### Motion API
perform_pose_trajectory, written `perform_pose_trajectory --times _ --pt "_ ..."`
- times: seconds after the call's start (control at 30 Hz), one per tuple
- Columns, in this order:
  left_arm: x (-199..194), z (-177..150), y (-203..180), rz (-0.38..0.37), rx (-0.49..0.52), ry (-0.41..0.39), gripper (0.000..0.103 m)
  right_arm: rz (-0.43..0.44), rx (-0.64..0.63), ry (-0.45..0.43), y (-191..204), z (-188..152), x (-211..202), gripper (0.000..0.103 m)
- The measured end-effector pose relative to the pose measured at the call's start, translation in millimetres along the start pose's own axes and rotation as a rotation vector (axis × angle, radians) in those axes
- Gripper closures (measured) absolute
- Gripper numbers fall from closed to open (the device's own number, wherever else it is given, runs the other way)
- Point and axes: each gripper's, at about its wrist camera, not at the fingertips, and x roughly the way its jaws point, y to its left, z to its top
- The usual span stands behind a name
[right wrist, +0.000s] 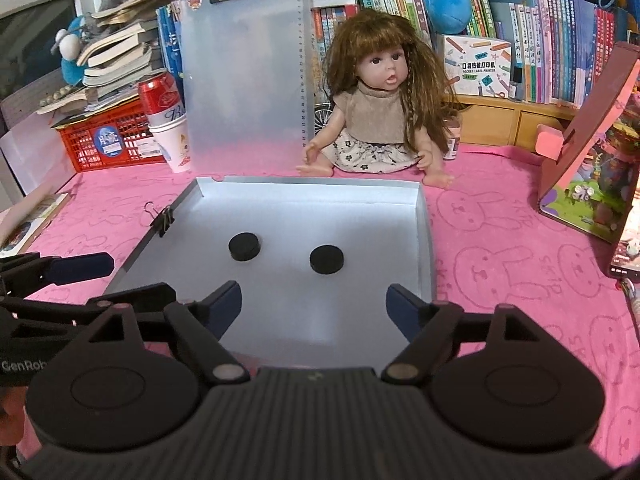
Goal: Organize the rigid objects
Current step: 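Withdraw both grippers from the box back toward the remaining objects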
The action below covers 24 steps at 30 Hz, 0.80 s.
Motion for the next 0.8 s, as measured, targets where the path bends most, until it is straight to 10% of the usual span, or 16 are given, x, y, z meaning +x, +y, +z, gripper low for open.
perform_pose_trajectory --times 0.8 --pt "-49 -55 -5 0.002 0.062 -0.089 0.017 0.079 -0.077 -0.103 10 -49 -37 0.01"
